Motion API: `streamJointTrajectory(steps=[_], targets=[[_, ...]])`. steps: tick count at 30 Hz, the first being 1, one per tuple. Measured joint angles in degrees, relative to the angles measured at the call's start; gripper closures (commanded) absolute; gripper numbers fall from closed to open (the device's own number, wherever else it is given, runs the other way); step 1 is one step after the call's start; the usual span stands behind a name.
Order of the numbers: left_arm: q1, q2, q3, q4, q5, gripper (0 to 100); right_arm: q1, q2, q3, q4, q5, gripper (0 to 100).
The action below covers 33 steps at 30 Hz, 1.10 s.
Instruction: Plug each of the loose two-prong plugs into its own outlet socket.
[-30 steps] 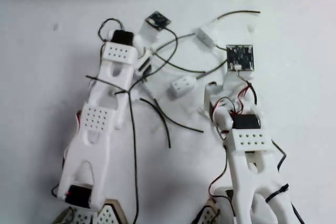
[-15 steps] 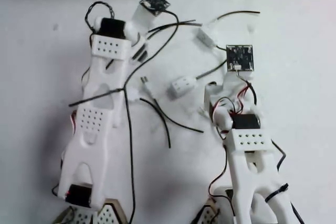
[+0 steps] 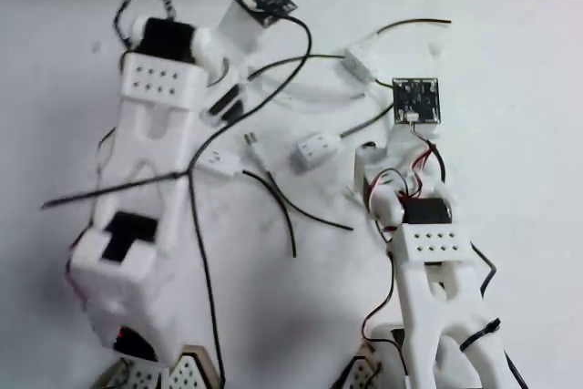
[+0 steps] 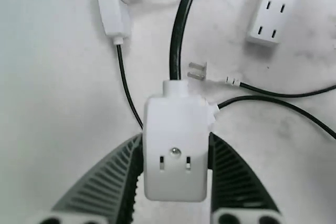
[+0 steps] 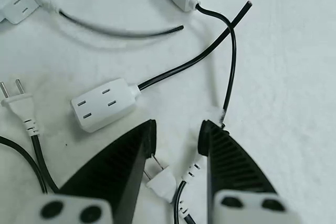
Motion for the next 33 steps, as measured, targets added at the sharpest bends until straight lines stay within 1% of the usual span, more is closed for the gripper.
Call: streamJointTrajectory(steps=[7,12,14,17,18,19,21,25,28,32,33], targets=[[-0.2,-16.1,21.9,-0.4,0.0,98,0.0,0.0,0.0,0.0,0.0,86.5],[-0.2,-27.5,37.7,-5.5,1.3,97,-0.1,0.0,0.0,0.0,0.0,86.5],[-0.2,-33.3,44.1,-8.5,1.9,90,0.0,0.0,0.0,0.0,0.0,86.5],[-0.2,-43.1,52.9,-12.1,2.1,75,-0.1,0.0,0.0,0.0,0.0,86.5],[-0.2,-46.4,55.5,-13.1,2.1,72,-0.1,0.0,0.0,0.0,0.0,86.5],[-0.2,-49.7,57.7,-13.9,2.4,72,-0.1,0.0,0.0,0.0,0.0,86.5],[-1.0,-55.6,60.9,-15.0,2.8,72,-0.1,0.0,0.0,0.0,0.0,86.5],[-5.0,-65.0,62.7,-16.1,3.5,72,-0.1,0.0,0.0,0.0,0.0,86.5],[-7.6,-67.8,62.8,-16.1,3.5,72,-0.1,0.0,0.0,0.0,0.0,86.5],[-8.4,-68.4,66.8,-17.2,3.3,72,-0.1,0.0,0.0,0.0,0.0,86.5],[-8.4,-68.5,68.6,-17.9,2.4,72,-0.1,0.0,0.0,0.0,0.0,86.5]])
